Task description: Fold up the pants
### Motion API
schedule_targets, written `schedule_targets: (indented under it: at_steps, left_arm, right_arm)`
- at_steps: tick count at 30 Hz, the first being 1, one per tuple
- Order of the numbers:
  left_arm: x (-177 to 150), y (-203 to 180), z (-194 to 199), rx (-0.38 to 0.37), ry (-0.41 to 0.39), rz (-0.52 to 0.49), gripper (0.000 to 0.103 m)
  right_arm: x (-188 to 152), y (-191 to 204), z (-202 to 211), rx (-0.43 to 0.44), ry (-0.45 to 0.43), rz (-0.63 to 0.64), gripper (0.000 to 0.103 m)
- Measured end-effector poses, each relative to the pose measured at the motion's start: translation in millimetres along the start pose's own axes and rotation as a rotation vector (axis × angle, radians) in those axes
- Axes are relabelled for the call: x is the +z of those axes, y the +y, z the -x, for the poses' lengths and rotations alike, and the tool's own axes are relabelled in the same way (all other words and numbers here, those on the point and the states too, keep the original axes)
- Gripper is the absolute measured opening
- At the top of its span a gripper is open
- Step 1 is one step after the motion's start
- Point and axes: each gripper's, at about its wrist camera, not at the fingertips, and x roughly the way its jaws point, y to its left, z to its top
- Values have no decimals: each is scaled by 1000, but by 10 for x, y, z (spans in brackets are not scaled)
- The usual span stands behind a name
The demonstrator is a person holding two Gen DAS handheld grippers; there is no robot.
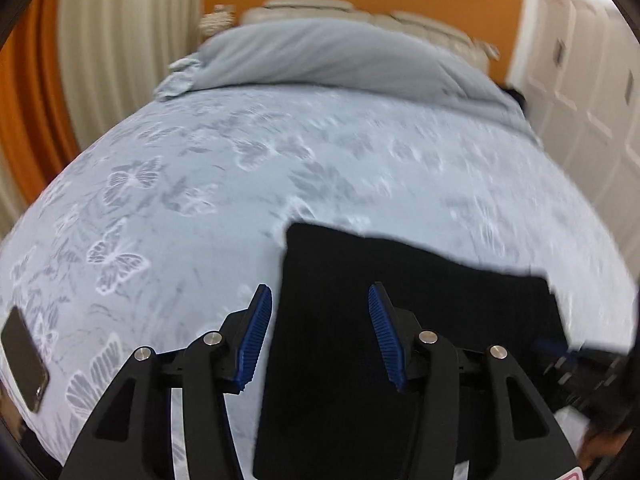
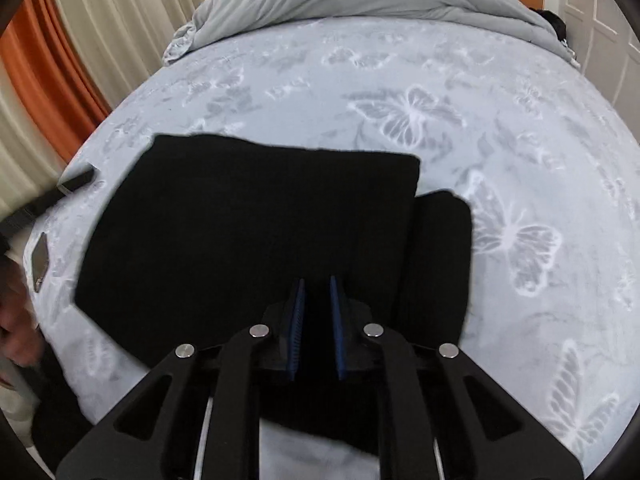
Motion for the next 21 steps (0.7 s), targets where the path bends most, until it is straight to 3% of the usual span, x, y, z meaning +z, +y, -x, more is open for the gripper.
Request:
schedule_targets:
  at_steps: [1, 3, 5, 6, 10, 13, 15, 19, 21]
  left_arm:
    - [-36, -60, -7, -1, 6, -19, 48]
    - [-114, -154, -16, -2, 13, -49, 49]
    - [-168, -237, -36, -2, 19, -71, 49]
    - [-196, -270, -55, 1, 26, -81, 49]
    - [-279, -354, -139, 1, 67, -111, 49]
    - [-330, -385, -132, 9, 73, -126, 51]
    - [-361, -398, -114, 11, 82, -141, 61]
    - [-421, -292, -52, -57, 130, -111, 74]
    - [-450, -199, -44, -124, 174, -74, 75]
  right_arm:
    - [-27, 61, 188, 16, -54, 18, 16]
    - [-75, 94, 270, -10, -59, 59, 16]
    - [-208, 26, 21, -74, 43, 68, 16]
    - [-247, -30, -57, -64, 53, 50, 16]
    - [-204, -87, 232, -25, -54, -1, 17]
    - [-195, -251, 284, -36, -78, -61, 31]
    - [-200, -415, 261, -51, -70, -123, 57]
    - [-202, -642, 212, -25, -31, -203, 61]
    - [-265, -712, 238, 4, -27, -235, 71]
